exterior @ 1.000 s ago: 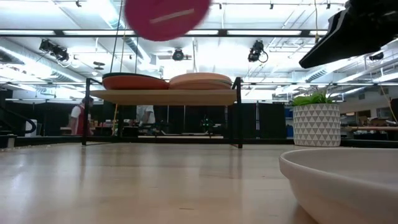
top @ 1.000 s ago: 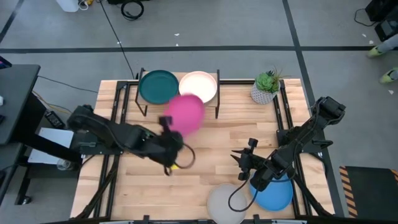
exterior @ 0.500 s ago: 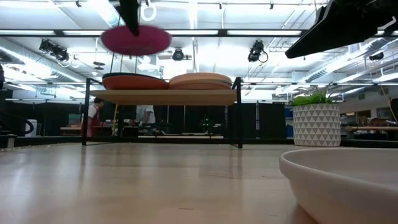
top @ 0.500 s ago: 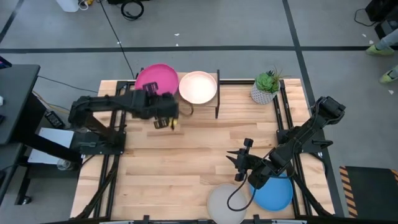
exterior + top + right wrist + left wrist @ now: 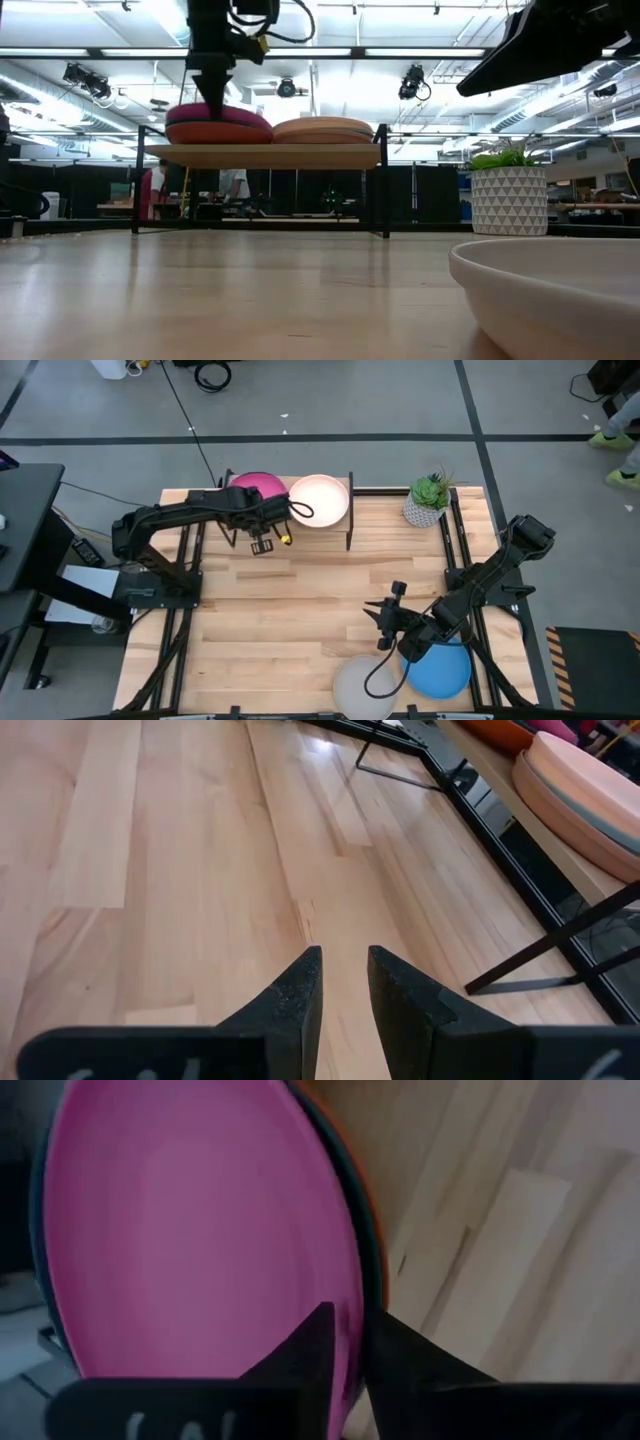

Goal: Place and stack plates onto a shelf
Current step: Stack the pink plate on top of the dark blue plate on the shelf, then stack the blue plate on top of the pink plate on the shelf

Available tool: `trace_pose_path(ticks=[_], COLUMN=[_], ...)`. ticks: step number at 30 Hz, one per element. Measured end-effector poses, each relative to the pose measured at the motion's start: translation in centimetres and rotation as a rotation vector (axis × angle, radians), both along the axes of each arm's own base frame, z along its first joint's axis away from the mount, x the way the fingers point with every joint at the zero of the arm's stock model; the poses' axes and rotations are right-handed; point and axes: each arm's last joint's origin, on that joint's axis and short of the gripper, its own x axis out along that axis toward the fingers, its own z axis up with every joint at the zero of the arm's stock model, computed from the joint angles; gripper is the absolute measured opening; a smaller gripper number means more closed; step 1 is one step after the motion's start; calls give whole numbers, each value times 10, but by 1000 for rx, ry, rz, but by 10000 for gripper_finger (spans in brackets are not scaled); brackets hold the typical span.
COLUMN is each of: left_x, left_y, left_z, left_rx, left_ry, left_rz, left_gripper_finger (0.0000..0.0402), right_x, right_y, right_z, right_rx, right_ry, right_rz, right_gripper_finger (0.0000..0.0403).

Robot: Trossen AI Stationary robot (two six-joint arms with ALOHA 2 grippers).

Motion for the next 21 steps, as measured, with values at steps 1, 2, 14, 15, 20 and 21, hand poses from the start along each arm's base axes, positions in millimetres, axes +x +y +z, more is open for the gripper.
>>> trace_pose_path(ticks=[1,2,14,15,20,21], left_x=[2,4,21,27,48,50], left_y=[-1,-2,-32,-43,-107,-120], left_z=[1,2,46,48,40,36], left_rx=[7,16,25,-13,-152,-160], left_ry=[-14,-26,-228,-278,-443,-449], left_rz=[-10,-25,-158,-217,-533,-589], left_gripper_finger=[64,71,151,152,147,146], right_x=[0,1,3,3,2,2], right_y=[-1,-1,-3,-4,-4,-4], right_z=[0,0,0,0,-2,-3], right_rx=[0,0,-2,0,12,14], right_ry=[0,0,16,21,58,74], right_rz=[-2,-3,3,7,33,41], right_gripper_finger=[91,91,91,91,91,91])
